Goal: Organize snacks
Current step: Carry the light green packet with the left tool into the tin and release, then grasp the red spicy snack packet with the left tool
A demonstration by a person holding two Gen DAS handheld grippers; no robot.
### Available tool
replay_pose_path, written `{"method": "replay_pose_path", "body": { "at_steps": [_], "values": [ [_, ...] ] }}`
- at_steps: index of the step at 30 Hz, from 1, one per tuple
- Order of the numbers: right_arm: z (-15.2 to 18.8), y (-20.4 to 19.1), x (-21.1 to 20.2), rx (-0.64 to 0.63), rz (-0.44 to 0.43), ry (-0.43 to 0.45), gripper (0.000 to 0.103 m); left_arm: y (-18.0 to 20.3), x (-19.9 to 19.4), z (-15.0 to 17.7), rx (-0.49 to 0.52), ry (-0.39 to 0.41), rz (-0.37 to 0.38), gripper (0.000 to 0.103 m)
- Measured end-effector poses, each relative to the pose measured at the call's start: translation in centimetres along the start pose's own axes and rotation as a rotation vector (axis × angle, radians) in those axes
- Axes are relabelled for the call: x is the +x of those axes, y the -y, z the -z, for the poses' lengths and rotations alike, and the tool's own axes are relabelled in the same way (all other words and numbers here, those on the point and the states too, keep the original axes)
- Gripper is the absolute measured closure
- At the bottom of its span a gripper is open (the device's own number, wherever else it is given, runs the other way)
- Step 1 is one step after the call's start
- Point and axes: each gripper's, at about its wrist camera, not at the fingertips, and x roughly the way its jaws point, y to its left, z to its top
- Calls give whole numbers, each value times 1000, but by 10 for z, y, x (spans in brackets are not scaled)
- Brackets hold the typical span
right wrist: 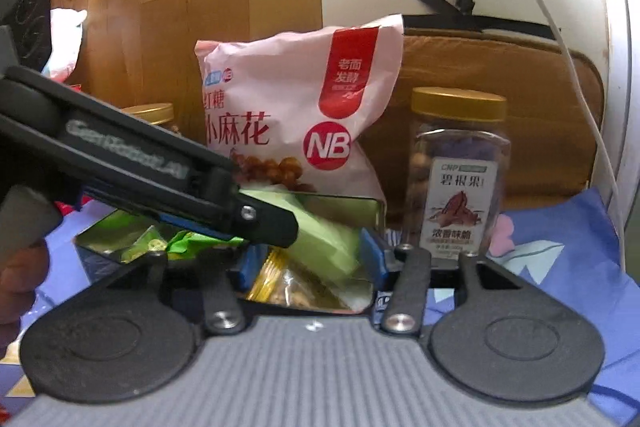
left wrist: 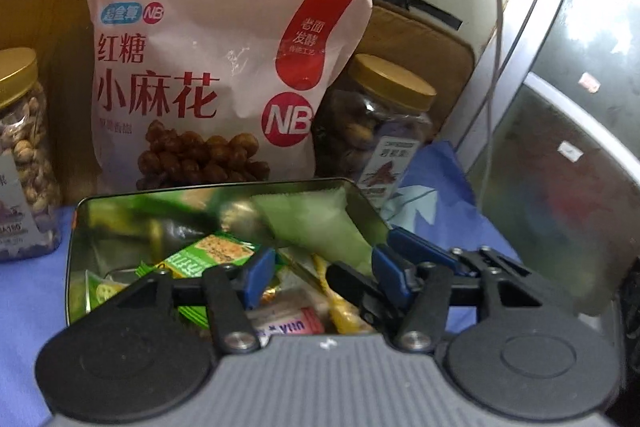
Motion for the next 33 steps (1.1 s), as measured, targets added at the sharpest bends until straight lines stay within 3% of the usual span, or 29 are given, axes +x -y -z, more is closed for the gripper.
{"method": "replay_pose_path", "body": {
  "at_steps": [4, 7, 12, 16, 21, 28, 31, 33],
  "values": [
    [6, -8, -6, -77, 21, 25, 48, 0, 3, 9, -15, 0, 8, 48],
    [6, -6, -11, -60, 3, 42, 45, 0, -6, 13, -23, 9, 14, 48],
    [4, -8, -27, -36, -44, 80, 42, 0, -55, 27, -14, 58, 56, 47],
    [4, -15, -45, -13, -131, 77, 42, -15, -108, 59, -23, 79, 51, 45],
    [9, -32, -66, -23, -313, -52, 42, -48, -158, 110, -100, 35, -6, 45],
    [35, -90, -97, -67, -610, -304, 39, -87, -199, 175, -246, -38, -75, 41],
    [50, -119, -100, -122, -644, -383, 39, -98, -207, 193, -295, -37, -64, 35],
    [59, -137, -101, -191, -609, -397, 39, -104, -210, 203, -323, -34, -45, 35]
  ]
}}
